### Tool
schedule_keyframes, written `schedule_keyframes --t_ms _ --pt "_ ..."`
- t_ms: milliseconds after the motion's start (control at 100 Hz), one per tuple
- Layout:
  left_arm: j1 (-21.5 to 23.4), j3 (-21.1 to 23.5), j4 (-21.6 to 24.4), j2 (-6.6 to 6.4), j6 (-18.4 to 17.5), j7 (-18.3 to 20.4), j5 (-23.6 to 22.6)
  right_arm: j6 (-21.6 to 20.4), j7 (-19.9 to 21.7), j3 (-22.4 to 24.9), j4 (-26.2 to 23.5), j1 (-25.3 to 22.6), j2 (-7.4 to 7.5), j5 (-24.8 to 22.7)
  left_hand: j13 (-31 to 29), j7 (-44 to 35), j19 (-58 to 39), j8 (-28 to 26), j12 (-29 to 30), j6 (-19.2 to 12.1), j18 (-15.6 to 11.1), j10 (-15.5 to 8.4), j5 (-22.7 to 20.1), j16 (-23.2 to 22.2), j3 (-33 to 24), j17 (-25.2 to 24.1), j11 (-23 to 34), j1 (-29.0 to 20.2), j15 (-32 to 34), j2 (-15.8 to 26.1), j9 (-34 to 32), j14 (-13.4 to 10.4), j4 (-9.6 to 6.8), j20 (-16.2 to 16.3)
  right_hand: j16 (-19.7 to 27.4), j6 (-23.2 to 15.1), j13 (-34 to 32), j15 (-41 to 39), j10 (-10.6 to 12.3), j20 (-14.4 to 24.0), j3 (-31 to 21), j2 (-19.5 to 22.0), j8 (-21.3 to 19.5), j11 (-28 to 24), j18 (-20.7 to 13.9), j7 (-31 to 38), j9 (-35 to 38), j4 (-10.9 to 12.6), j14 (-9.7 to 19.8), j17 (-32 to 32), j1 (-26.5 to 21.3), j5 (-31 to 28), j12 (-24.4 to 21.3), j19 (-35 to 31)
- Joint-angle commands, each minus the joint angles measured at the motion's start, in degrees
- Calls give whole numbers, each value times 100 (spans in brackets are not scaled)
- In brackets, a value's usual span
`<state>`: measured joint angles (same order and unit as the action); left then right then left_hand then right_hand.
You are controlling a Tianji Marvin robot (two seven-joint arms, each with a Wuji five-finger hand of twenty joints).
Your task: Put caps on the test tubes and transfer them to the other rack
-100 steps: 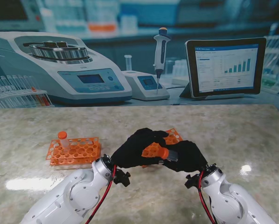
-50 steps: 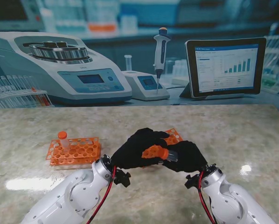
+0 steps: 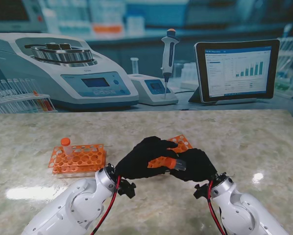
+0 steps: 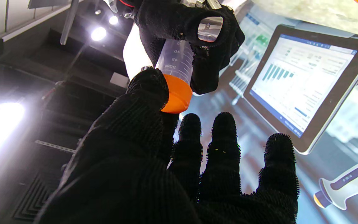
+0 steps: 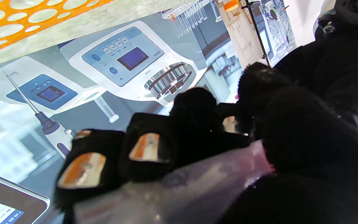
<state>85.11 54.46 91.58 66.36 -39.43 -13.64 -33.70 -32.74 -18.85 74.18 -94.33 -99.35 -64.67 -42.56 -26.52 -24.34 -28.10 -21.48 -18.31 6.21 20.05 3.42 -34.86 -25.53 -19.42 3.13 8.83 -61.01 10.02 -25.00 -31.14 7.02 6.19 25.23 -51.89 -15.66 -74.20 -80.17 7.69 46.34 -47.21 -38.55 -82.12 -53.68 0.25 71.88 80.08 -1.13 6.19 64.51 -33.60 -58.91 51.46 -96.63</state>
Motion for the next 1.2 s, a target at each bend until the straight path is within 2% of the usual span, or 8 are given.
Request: schedule_keyframes --t_ms 0,190,630,770,800,1070,1100,1190 --pt "44 -16 17 -41 -31 115 17 0 0 -27 -61 -30 -30 5 54 -449 94 13 162 -1416 44 -75 -712 114 -1137 -79 -135 -1070 -132 521 10 -17 -410 -169 -345 -494 -154 -997 -31 261 11 203 -148 33 -652 316 238 -23 386 435 -170 -52 71 -1731" --pt "77 3 69 -82 -84 263 49 -1 0 -28 -61 -30 -30 4 173 -443 167 87 241 -1842 19 -144 -565 178 -1039 -123 -177 -1019 -181 592 87 -11 -438 -200 -345 -504 -154 -997 -31 261 11 205 -150 33 -652 313 239 -23 386 435 -169 -49 72 -1731" --pt "209 157 231 -182 -157 635 201 1 15 -41 -52 -18 -27 8 485 -461 462 207 382 -2037 -2 -130 -468 331 -676 -242 -265 -899 -341 773 246 114 -484 -261 -345 -504 -154 -997 -36 261 12 198 -152 35 -652 312 238 -25 386 435 -170 -49 73 -1731" --pt "214 148 260 -180 -187 688 334 0 19 -41 -48 -16 -27 11 526 -391 585 295 414 -1976 -20 -93 -391 392 -100 -255 -278 -746 -343 960 293 130 -525 -228 -345 -504 -154 -997 -34 261 12 206 -152 34 -652 312 237 -26 386 435 -159 -50 74 -1731" --pt "216 142 268 -178 -192 705 387 -1 20 -41 -48 -16 -27 11 544 -288 644 365 414 -1942 -20 -83 -382 398 284 -247 -290 -768 -344 1043 304 144 -563 -195 -345 -504 -154 -997 -32 261 10 197 -153 35 -652 312 237 -25 386 435 -167 -50 74 -1731" --pt "244 116 347 -169 -245 795 677 -7 29 -39 -47 -17 -26 14 557 -143 680 446 422 -1857 -25 -40 -265 394 688 -260 -319 -453 -348 1105 301 161 -527 -168 -345 -504 -154 -997 -38 261 9 206 -153 35 -652 312 236 -26 386 435 -158 -50 74 -1731" --pt "248 117 358 -168 -246 797 690 -8 27 -40 -46 -17 -26 13 570 -12 738 495 411 -1689 -36 -46 -188 388 1105 -252 -329 -570 -356 1183 326 148 -601 -112 -345 -504 -154 -997 -35 261 7 206 -153 34 -652 312 238 -26 386 435 -162 -50 75 -1731" --pt "260 140 403 -168 -235 794 690 -12 22 -40 -45 -16 -26 10 595 198 746 581 386 -1357 -45 -44 -65 386 1197 -253 -313 -456 -358 1240 375 127 -610 -102 -345 -505 -154 -997 -37 261 8 202 -154 33 -652 311 237 -25 386 435 -169 -48 76 -1731"
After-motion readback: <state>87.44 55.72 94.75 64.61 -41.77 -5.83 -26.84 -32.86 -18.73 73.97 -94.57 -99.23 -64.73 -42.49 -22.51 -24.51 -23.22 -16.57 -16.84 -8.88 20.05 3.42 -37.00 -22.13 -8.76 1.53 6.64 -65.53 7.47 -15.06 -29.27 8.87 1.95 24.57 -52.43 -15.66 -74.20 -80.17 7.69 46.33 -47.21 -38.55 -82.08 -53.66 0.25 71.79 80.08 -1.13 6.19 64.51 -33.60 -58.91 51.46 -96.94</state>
